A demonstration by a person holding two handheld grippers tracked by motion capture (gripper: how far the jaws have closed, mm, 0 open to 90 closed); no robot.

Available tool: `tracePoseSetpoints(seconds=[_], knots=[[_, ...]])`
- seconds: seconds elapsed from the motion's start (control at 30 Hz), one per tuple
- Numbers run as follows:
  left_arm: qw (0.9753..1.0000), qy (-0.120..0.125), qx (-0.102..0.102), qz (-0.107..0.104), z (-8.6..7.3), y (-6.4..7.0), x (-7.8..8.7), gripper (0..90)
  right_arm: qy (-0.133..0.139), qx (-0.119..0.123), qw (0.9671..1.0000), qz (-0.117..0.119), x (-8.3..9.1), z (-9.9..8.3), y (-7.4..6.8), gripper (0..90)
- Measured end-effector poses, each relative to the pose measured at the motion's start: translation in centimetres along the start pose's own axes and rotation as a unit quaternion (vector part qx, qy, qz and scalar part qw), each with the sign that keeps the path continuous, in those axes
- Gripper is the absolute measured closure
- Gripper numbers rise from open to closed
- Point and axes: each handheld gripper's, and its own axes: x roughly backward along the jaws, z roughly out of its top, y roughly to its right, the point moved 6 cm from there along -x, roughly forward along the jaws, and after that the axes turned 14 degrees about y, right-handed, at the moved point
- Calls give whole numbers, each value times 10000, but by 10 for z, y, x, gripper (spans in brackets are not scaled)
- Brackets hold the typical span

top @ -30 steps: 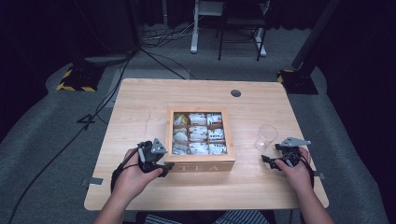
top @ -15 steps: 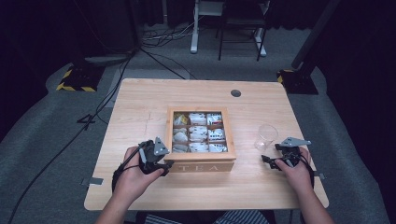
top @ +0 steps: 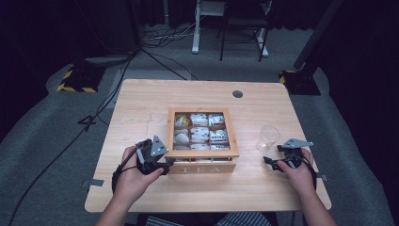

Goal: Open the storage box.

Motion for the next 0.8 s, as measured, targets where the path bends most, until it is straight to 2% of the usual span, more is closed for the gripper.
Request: tracePoseSetpoints(seconds=[0.23,0.4,0.57,0.8], knots=[[9994,320,-19,119,6,-3,-1,361,-5,13,10000,0,0,0,0,142],[9988,440,-22,195,10,-5,-2,347,-1,22,10000,18,1,0,0,142],[9986,457,10,278,12,-7,-4,310,2,25,10000,8,1,-1,-1,142],[9954,817,-135,483,22,-11,-4,300,2,22,10000,6,1,-1,-1,142]])
